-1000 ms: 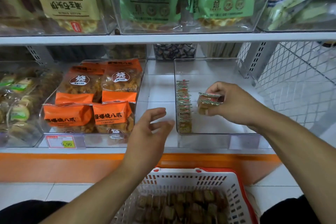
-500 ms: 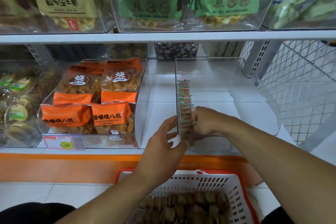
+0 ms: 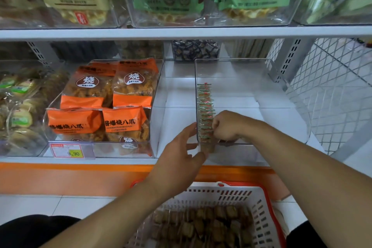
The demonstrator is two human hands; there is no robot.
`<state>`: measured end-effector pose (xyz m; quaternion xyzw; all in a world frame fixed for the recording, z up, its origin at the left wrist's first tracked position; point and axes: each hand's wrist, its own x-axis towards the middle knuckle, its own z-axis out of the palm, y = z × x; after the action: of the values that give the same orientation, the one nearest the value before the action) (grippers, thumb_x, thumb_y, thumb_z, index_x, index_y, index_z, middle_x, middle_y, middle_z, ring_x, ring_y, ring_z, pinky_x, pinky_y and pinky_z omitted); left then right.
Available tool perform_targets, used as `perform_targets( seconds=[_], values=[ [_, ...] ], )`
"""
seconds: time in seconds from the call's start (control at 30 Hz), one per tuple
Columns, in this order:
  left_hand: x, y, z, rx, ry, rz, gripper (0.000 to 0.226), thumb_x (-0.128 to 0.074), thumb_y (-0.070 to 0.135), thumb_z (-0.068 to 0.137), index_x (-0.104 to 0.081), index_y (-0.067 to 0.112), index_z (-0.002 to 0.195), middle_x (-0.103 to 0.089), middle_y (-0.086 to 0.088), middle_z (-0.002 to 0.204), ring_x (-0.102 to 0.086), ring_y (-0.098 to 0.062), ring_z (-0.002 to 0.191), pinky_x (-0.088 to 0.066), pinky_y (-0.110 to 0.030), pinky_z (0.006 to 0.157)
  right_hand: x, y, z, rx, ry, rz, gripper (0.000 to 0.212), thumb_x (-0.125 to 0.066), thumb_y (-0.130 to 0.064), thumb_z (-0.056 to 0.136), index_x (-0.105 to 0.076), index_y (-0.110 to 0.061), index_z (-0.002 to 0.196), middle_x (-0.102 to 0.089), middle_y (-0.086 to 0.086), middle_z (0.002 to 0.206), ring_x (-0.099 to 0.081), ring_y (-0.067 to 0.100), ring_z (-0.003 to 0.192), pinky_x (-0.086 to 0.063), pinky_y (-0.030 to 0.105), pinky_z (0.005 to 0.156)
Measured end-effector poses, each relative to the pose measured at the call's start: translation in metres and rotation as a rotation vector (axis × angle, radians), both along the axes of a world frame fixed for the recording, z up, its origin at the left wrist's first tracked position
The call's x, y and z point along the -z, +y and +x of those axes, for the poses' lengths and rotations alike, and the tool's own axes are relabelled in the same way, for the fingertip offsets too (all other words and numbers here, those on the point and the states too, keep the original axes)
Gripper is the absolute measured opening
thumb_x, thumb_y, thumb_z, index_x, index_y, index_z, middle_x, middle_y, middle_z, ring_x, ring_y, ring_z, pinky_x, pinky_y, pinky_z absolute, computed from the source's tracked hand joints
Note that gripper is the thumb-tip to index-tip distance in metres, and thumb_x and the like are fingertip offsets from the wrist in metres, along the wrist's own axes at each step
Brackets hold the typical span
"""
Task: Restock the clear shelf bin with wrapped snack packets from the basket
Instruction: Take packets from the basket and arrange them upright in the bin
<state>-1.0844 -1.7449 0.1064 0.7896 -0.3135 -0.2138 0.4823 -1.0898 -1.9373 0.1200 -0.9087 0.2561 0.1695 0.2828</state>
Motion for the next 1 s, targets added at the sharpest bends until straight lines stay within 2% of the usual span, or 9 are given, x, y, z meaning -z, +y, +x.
perform_targets(
  seconds=[0.13,0.3,0.43,0.5,0.6,0.67,0.73,0.83,1.0],
  values=[
    [-0.001,0.011,0.006,-0.034,-0.065,0.055,0.064,-0.069,0.024,0.095,-0.038,0.036,0.150,-0.050,0.024,0.140,-0.056,0.001,0.119,-0.053,-0.022,0.094,-0.019,-0.004,-0.012,0.035,-0.129,-0.067,0.016,-0.075,-0.015,0.085,-0.067,-0.014,0.099,-0.068,0.006,0.103,-0.064,0.020,0.088,-0.050,0.025,0.061],
    [0.000,0.025,0.007,-0.081,-0.138,0.076,0.030,-0.051,0.005,0.101,-0.061,0.029,0.116,-0.068,0.012,0.111,-0.066,0.004,0.088,-0.053,-0.021,0.059,-0.036,0.019,-0.045,0.062,-0.902,-0.094,0.023,-0.069,-0.007,0.086,-0.059,-0.027,0.090,-0.064,-0.013,0.090,-0.062,0.004,0.080,-0.048,0.014,0.068],
    [0.039,0.034,0.014,0.123,-0.065,0.232,0.027,-0.056,0.006,0.098,-0.067,0.029,0.088,-0.072,0.002,0.091,-0.071,-0.019,0.076,-0.057,-0.041,0.063,0.005,0.065,-0.071,-0.149,-1.086,-0.083,0.015,-0.062,-0.013,0.080,-0.057,-0.027,0.084,-0.057,-0.015,0.084,-0.059,0.007,0.073,-0.047,0.020,0.063],
    [0.080,0.040,0.009,0.230,-0.064,0.402,0.022,-0.064,0.010,0.095,-0.063,0.029,0.084,-0.072,-0.003,0.101,-0.066,-0.020,0.082,-0.050,-0.032,0.069,0.051,0.081,-0.082,-0.272,-0.938,-0.166,0.014,-0.060,-0.017,0.079,-0.056,-0.029,0.085,-0.055,-0.012,0.088,-0.058,0.009,0.074,-0.045,0.029,0.061],
    [0.145,0.058,-0.003,0.189,0.058,0.532,0.019,-0.068,-0.006,0.087,-0.074,0.008,0.097,-0.072,-0.012,0.110,-0.067,-0.025,0.101,-0.050,-0.027,0.087,0.136,0.085,-0.104,-0.464,-0.319,-0.228,0.018,-0.057,-0.019,0.087,-0.063,-0.027,0.101,-0.066,-0.004,0.113,-0.064,0.023,0.104,-0.049,0.034,0.077],
    [0.178,0.070,-0.007,0.060,0.225,0.493,0.028,-0.075,-0.018,0.073,-0.073,0.004,0.090,-0.074,-0.015,0.095,-0.071,-0.016,0.083,-0.053,-0.019,0.076,0.191,0.083,-0.129,-0.413,-0.021,-0.163,0.034,-0.055,-0.016,0.090,-0.065,-0.023,0.121,-0.061,0.006,0.135,-0.056,0.029,0.125,-0.049,0.039,0.098],
    [0.210,0.077,-0.016,0.061,0.222,0.602,0.030,-0.076,-0.005,0.078,-0.068,0.022,0.089,-0.069,0.000,0.090,-0.068,-0.004,0.076,-0.049,-0.008,0.066,0.235,0.082,-0.152,-0.322,0.065,-0.075,0.038,-0.054,-0.017,0.090,-0.060,-0.019,0.128,-0.052,0.011,0.140,-0.050,0.035,0.129,-0.048,0.043,0.101],
    [0.263,0.077,-0.034,0.127,0.123,0.787,0.040,-0.066,0.019,0.095,-0.059,0.019,0.134,-0.058,-0.009,0.138,-0.057,-0.028,0.126,-0.047,-0.031,0.104,0.277,0.079,-0.162,-0.362,0.135,-0.066,0.050,-0.055,-0.019,0.091,-0.049,-0.025,0.140,-0.041,0.004,0.147,-0.035,0.032,0.140,-0.046,0.049,0.103],
    [0.319,0.068,-0.045,0.491,-0.089,0.932,0.092,-0.075,0.053,0.083,-0.024,0.035,0.157,-0.012,-0.018,0.166,-0.011,-0.040,0.153,-0.024,-0.054,0.121,0.317,0.067,-0.142,-0.324,0.301,0.020,0.069,-0.054,-0.030,0.096,-0.024,-0.026,0.158,-0.017,0.001,0.165,-0.013,0.034,0.152,-0.030,0.052,0.119]
  ],
)
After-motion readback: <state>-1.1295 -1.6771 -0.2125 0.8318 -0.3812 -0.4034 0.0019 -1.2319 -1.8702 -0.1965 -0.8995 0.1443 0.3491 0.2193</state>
